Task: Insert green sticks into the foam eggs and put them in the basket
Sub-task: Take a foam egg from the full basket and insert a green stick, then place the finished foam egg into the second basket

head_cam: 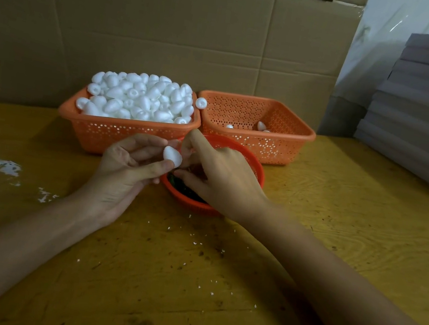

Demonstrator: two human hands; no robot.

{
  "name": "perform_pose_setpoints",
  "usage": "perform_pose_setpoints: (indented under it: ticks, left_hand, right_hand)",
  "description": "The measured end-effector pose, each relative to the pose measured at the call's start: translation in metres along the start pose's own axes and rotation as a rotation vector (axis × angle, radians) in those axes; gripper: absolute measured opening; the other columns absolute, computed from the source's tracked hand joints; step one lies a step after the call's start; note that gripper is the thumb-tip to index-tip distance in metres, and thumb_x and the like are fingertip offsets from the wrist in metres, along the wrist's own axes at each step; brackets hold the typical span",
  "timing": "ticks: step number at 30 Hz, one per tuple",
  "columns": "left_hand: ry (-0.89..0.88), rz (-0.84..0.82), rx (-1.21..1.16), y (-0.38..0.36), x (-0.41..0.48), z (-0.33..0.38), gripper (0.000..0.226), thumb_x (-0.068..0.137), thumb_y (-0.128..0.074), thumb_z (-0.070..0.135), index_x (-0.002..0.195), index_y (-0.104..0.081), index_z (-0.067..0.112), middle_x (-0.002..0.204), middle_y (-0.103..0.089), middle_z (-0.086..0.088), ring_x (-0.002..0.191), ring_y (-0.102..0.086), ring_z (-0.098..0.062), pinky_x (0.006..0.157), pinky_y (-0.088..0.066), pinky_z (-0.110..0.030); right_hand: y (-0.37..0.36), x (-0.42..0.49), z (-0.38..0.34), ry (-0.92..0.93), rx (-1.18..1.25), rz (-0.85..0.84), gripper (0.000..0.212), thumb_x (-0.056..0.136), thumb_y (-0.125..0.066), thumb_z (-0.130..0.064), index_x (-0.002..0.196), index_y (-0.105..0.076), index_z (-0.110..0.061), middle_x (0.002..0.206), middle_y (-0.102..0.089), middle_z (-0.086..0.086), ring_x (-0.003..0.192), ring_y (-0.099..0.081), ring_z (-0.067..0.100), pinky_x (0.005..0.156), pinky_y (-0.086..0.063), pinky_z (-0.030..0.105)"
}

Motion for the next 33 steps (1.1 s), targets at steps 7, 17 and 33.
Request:
perform_pose_setpoints:
  ticks: [7,17,33]
  left_hand:
    - [-0.041,0.030,-0.041,-0.019,-0.009,0.015,0.033,0.066,-0.089,0.021,0.096,-0.079,0.030,0.116,-0.079,-0.007,0.104,-0.073,-0.016,0.066,-0.053,-0.018]
    - [-0.044,0.105,-0.094,-0.011,-0.009,0.014,0.017,0.090,-0.078,0.027,0.107,-0.077,0.028,0.129,-0.074,-0.005,0.118,-0.071,-0.021,0.067,-0.052,-0.028]
    - [-0.194,-0.025,0.098,-0.033,-0.018,0.026,0.032,0.095,-0.046,0.016,0.081,-0.075,0.022,0.085,-0.071,-0.011,0.083,-0.060,-0.022,0.057,-0.042,-0.027]
  right_hand:
    - [0.004,0.001,0.011,-0.098,0.133,0.026,0.040,0.088,-0.078,-0.020,0.112,-0.049,-0.008,0.093,-0.078,0.000,0.085,-0.075,0.028,0.067,-0.056,0.049]
    - [0.009,-0.001,0.023,-0.169,0.248,0.155,0.047,0.085,-0.084,-0.020,0.101,-0.040,-0.022,0.086,-0.078,-0.010,0.077,-0.075,0.007,0.065,-0.057,0.043]
    - [0.080,-0.060,0.160,-0.867,0.464,0.618,0.018,0.087,-0.084,-0.018,0.096,-0.070,-0.010,0.088,-0.078,0.003,0.076,-0.078,0.018,0.068,-0.066,0.041]
Point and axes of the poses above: each hand's wrist, its own x-axis towards the middle knuckle, its own y-axis out of the back of the hand, z = x × y, the point moved 9 cm from there along x, towards the middle knuckle
